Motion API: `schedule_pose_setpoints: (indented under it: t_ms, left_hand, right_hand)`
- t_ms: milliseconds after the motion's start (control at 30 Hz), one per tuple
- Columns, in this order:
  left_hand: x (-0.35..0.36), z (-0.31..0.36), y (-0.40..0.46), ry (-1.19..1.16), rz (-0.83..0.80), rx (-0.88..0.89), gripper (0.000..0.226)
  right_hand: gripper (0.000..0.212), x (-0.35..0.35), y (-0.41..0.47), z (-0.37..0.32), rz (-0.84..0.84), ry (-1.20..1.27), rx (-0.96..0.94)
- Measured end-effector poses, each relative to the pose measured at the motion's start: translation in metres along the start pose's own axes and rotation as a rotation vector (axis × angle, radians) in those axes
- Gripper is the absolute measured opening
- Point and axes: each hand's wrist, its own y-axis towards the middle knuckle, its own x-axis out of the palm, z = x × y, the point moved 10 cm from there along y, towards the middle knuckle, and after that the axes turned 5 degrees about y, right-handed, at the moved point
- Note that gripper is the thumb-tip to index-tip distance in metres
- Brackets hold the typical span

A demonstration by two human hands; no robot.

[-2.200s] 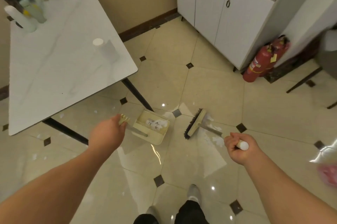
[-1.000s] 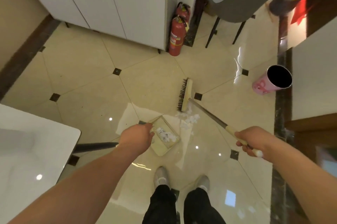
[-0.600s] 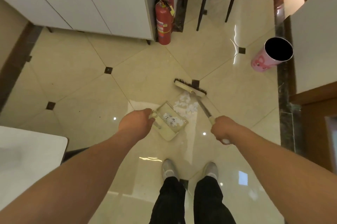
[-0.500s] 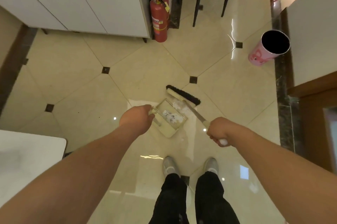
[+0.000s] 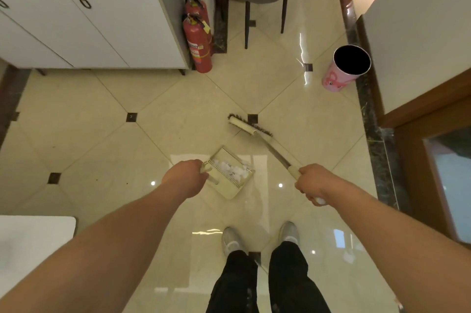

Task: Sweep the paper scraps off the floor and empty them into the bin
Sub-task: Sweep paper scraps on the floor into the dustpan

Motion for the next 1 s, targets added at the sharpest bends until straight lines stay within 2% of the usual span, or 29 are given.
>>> schedule_pose_setpoints:
  t_ms: [67,200,300,500,567,700,800,1000]
  left_hand:
    - [0.0,0.004,0.001,0.016,0.019,0.002,0.033]
    - [0.001,0.01,0.002,0.001,0.019,-0.004,0.025]
    - [-0.002,0.009,0.001,-0.018,0.026,-0.006,0.027]
    - [-0.018,0.01,-0.027,0.016,0.065,0.008,0.036]
    - [-0.023,0.009,-0.037,0.03,0.062,0.009,0.035]
    - [-0.025,0.001,-0.058,0.055,0.05,0.0,0.03]
    - [-0.013,-0.007,-0.066,0.067,0.027,-0.008,0.026]
    - [0.031,-0.015,-0.076,0.071,-0.001,0.026,0.029]
  right_hand:
    - [0.017,0.023,0.001,0.012,-0.063,0.038,0.057]
    - [0.014,0.036,-0.026,0.05,-0.176,0.318,0.225]
    - [0.017,0.009,-0.05,0.055,-0.155,0.417,0.188]
    - [0.042,-0.012,-0.072,0.035,-0.014,0.348,0.087]
    - [0.045,-0.008,-0.069,0.03,-0.001,0.31,0.07]
    - [0.035,0.004,-0.06,0.035,-0.013,0.261,0.064]
    - [0.009,0.028,-0.062,0.055,-0.044,0.321,0.154]
    - [0.013,0.089,-0.092,0.091,-0.143,0.424,0.293]
